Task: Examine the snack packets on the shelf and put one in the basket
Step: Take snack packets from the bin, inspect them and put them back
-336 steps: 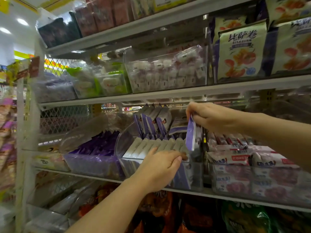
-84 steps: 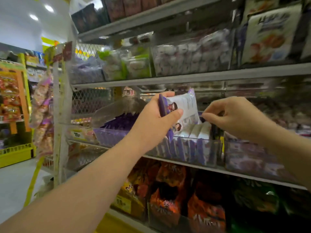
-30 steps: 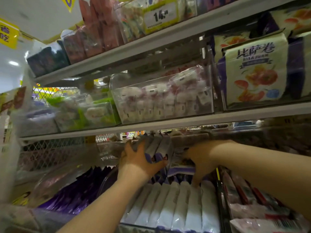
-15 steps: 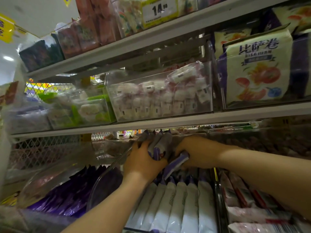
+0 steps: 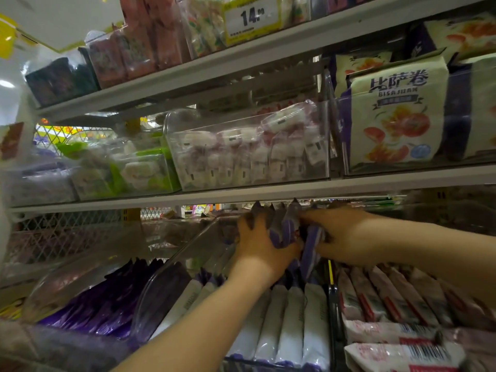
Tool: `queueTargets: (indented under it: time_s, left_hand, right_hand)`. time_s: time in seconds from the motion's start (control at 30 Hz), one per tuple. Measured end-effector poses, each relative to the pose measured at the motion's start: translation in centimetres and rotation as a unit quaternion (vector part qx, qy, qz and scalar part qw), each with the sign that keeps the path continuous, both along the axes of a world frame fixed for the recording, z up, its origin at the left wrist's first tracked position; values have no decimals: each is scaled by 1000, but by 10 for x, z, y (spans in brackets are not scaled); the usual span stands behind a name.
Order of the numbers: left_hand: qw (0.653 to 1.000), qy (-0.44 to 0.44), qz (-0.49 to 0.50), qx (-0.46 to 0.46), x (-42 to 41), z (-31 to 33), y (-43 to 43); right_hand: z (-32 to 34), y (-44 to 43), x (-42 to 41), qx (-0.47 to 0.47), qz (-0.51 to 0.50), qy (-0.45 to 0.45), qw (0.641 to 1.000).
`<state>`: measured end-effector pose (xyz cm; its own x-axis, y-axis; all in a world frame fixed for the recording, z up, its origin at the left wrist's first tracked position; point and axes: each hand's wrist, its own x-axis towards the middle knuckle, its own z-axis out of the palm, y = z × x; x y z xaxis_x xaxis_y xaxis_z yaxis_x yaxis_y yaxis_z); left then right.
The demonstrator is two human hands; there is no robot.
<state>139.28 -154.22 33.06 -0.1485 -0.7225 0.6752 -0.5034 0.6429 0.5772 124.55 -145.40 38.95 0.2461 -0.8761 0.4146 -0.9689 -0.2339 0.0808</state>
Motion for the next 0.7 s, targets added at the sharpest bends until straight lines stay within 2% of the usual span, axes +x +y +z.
queueTargets:
  time_s: [0.1, 0.2, 0.33, 0.47, 0.53, 0.6, 0.7]
  left_hand:
    - [998, -34, -39, 24, 18, -5, -6]
    - [994, 8, -85, 75, 37, -11, -11]
    - [989, -26, -128, 74, 46, -12, -11]
    - [987, -82, -129, 57, 59, -6, -8]
    - [981, -112, -144, 61, 69, 1, -10]
    - [975, -176, -123, 50, 81, 8, -13]
    - [959, -284, 14, -4, 99, 19, -29]
  right_hand:
    - [-7, -3, -1, 39, 13, -3, 999]
    - [-8, -10, 1, -12, 29, -11, 999]
    - [-2, -22, 20, -66, 106, 35, 992]
    - [5, -35, 43, -15, 171, 57, 984]
    - [10, -38, 48, 30, 171, 52, 983]
    - [14, -43, 49, 56, 148, 62, 985]
    - [17, -47, 49, 66, 118, 90, 987]
